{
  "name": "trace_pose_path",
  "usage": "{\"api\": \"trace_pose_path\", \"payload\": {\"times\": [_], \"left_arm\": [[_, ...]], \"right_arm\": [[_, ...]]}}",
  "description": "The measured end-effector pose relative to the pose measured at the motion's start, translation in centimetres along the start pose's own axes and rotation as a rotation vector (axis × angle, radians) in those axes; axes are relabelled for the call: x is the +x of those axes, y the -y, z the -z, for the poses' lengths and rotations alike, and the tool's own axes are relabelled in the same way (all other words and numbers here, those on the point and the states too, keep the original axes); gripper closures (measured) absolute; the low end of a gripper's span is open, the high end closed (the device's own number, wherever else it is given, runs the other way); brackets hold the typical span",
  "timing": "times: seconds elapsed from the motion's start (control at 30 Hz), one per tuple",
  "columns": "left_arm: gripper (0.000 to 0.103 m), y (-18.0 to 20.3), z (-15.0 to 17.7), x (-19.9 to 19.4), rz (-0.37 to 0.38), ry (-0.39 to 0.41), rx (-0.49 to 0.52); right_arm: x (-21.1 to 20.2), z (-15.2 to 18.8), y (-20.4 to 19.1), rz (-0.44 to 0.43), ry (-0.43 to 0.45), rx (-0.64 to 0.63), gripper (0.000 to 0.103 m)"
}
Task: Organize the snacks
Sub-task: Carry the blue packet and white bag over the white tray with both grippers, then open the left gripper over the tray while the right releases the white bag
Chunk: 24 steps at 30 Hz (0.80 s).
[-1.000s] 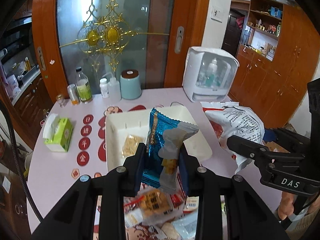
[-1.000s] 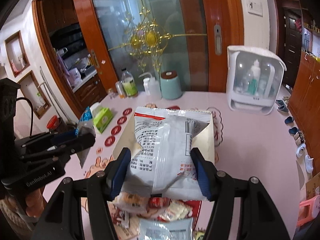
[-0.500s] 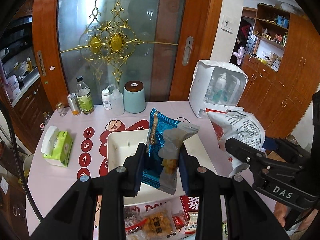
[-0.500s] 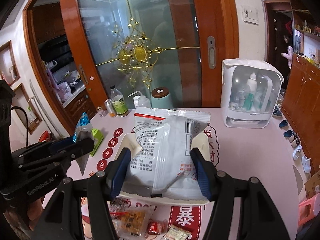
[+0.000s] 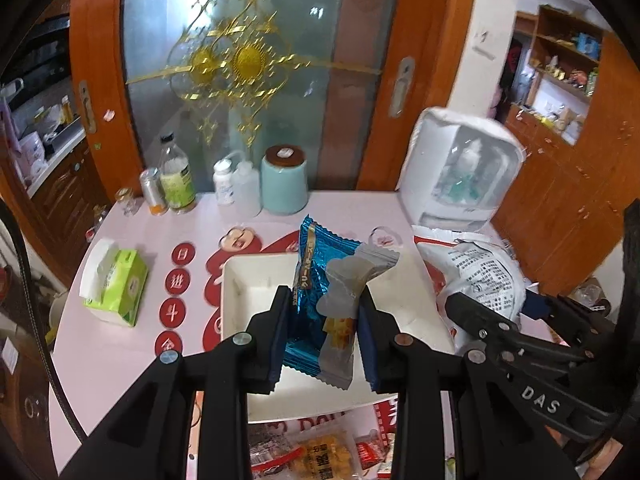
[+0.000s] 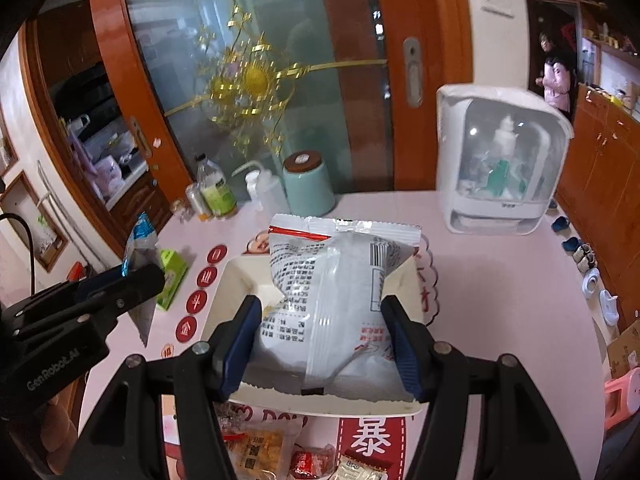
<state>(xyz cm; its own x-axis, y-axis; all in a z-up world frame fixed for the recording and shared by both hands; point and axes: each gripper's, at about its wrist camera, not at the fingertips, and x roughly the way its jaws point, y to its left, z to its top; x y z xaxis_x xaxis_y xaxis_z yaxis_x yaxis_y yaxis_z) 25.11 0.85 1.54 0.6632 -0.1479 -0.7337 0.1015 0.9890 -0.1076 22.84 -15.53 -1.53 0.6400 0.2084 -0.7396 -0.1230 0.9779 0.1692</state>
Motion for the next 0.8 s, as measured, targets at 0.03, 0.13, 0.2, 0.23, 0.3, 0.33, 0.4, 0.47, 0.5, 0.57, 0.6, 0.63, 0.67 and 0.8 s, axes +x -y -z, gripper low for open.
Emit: {"api": "trace_pose_path", "payload": {"times": [0.03, 0.13, 0.2, 0.23, 0.3, 0.33, 0.4, 0.47, 0.5, 0.57, 0.6, 0.63, 0.67, 0.8], "left_arm": [[0.073, -0.3, 0.2, 0.7, -0.005, -0.017, -0.008], [0.073, -1.1, 1.0, 3.0, -0.033, -0.062, -0.024], [0.073, -1.7, 1.4, 4.4, -0.063, -0.083, -0.028], [0.073, -2.0, 1.7, 5.1, -0.076, -0.095, -0.031], [0.073, -2.7, 2.2, 6.4, -0.087, -0.108, -0.038], [0.073, -3.1, 2.4, 7.1, -0.094, -0.12, -0.042], [0.073, -3.8, 2.8, 8.8, -0.11, -0.146, -0.053], [0.073, -4.3, 3.1, 10.1, -0.108, -0.17, -0.063], [0.073, -4.6, 3.3, 10.9, -0.105, -0.183, -0.067], [0.073, -4.8, 3.6, 11.9, -0.109, -0.195, -0.067], [0.073, -4.9, 3.7, 12.4, -0.107, -0.203, -0.066], [0.073, -4.9, 3.8, 12.8, -0.106, -0.21, -0.065], [0.073, -5.0, 3.9, 13.2, -0.108, -0.218, -0.061], [0.07, -5.1, 4.3, 14.6, -0.122, -0.249, -0.051]], "right_arm": [[0.7, 0.2, -0.2, 0.002, -0.016, -0.005, 0.041], [3.1, 0.6, -0.5, 0.006, -0.071, -0.02, 0.041], [4.5, 0.9, -0.7, 0.015, -0.101, -0.028, 0.041], [5.3, 0.9, -0.7, 0.027, -0.116, -0.032, 0.04], [6.9, 1.0, -0.7, 0.048, -0.143, -0.038, 0.04], [7.7, 1.1, -0.6, 0.06, -0.158, -0.039, 0.04], [9.6, 1.4, -0.5, 0.085, -0.195, -0.043, 0.04], [11.1, 1.5, -0.5, 0.102, -0.226, -0.046, 0.04], [11.9, 1.6, -0.6, 0.112, -0.239, -0.049, 0.04], [13.1, 1.6, -0.7, 0.126, -0.256, -0.06, 0.04], [13.6, 1.7, -0.8, 0.13, -0.264, -0.061, 0.04], [14.0, 1.7, -0.9, 0.131, -0.27, -0.061, 0.04], [14.5, 1.8, -1.0, 0.134, -0.277, -0.062, 0.04], [15.7, 2.2, -1.2, 0.153, -0.303, -0.062, 0.039]]}}
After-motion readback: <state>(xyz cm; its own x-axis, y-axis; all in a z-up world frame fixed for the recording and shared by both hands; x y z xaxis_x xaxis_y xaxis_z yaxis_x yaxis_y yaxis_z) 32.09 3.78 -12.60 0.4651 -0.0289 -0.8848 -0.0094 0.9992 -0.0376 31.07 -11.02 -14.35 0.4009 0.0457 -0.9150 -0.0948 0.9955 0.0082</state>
